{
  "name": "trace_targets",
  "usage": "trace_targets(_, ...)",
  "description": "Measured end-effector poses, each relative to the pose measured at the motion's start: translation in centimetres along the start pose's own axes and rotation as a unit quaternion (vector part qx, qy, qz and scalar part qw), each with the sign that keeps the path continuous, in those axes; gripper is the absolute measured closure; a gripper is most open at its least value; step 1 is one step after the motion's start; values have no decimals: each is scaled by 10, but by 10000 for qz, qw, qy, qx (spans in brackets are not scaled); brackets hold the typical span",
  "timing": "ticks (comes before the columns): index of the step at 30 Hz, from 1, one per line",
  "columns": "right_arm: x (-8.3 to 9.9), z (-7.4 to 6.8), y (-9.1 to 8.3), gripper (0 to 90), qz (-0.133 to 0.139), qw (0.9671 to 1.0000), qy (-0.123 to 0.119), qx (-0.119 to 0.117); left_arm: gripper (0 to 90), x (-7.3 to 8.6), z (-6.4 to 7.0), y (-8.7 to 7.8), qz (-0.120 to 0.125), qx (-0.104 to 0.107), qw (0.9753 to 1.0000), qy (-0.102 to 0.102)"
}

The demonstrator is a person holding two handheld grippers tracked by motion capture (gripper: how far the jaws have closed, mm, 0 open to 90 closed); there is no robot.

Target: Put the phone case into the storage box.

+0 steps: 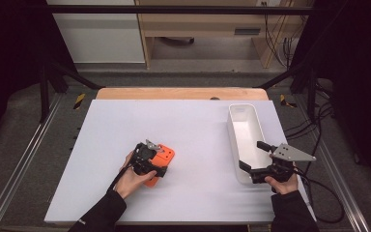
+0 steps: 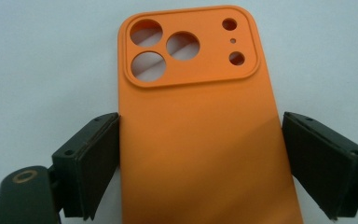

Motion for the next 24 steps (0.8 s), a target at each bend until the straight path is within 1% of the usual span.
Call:
trace_targets(3, 0, 0, 0, 4, 5, 10000, 3, -2, 134, 0, 0, 0, -24, -25, 10000, -3)
trace_targets(15, 0, 0, 0, 4, -1, 10000, -3, -7, 140, 0, -1, -1, -33, 42, 10000, 11)
trace_targets(24, 0, 0, 0, 4, 1, 10000, -5, -15, 142, -1, -2, -3, -10, -8, 10000, 79)
Point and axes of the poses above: each handheld gripper's, and its own axes: y roughly forward along the jaws, x roughly out of its underside, z roughly to its right, the point moved 7 cm from there along y, roughly forward along the jaws, and after that the axes turned 7 degrees about -x, right-handed, at the moved point
